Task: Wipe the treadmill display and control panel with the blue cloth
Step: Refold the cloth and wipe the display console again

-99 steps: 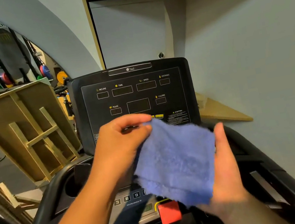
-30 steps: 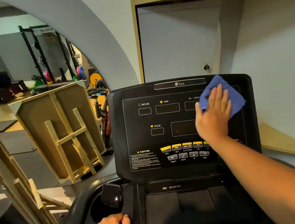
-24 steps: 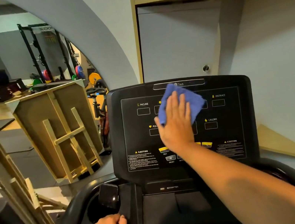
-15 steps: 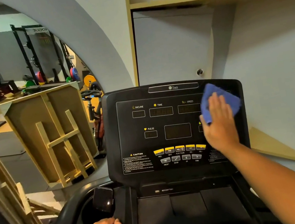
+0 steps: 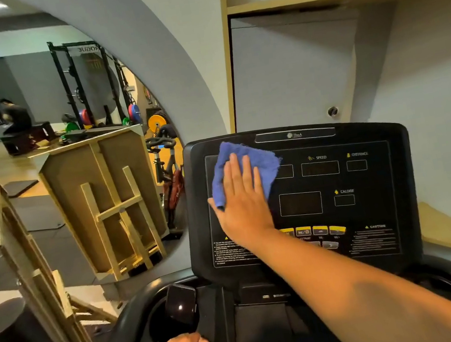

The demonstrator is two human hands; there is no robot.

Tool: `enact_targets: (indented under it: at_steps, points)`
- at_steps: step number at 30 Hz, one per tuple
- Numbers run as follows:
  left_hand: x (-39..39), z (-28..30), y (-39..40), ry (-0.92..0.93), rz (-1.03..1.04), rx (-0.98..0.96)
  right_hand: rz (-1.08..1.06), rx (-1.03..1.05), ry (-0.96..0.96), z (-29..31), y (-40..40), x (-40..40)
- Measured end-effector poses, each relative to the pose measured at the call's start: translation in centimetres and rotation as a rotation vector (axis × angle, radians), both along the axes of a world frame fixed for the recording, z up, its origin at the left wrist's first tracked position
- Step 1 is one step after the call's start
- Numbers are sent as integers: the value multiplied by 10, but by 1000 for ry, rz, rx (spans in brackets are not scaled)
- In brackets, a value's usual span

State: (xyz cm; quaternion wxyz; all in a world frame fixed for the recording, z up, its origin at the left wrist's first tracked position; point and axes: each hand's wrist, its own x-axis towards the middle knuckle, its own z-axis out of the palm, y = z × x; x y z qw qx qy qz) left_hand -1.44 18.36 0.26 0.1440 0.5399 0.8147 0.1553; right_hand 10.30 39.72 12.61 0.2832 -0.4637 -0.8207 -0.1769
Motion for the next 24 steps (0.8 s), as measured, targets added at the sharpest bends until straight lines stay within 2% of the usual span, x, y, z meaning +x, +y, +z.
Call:
enact_targets:
  at_steps: [2, 6, 8, 12, 17, 19, 24]
  points:
    - [0, -1, 0, -3, -1, 1, 102, 27, -152, -4, 1, -1]
    - [0, 0, -1, 12, -1, 1, 325, 133, -453, 2, 22, 50]
    - [2, 3, 0, 8, -5, -10, 274, 135, -410, 7, 34, 82]
    - [4, 9, 3, -14, 4, -21, -17, -23, -99, 9, 41, 130]
    - [4, 7, 0, -3, 22, -16, -271, -55, 255, 13, 23, 59]
    - [3, 7, -1, 0, 12, -10, -195, -33, 215, 14, 13, 19]
    - [2, 7, 0, -6, -8, -7, 120, 75, -172, -2, -4, -38]
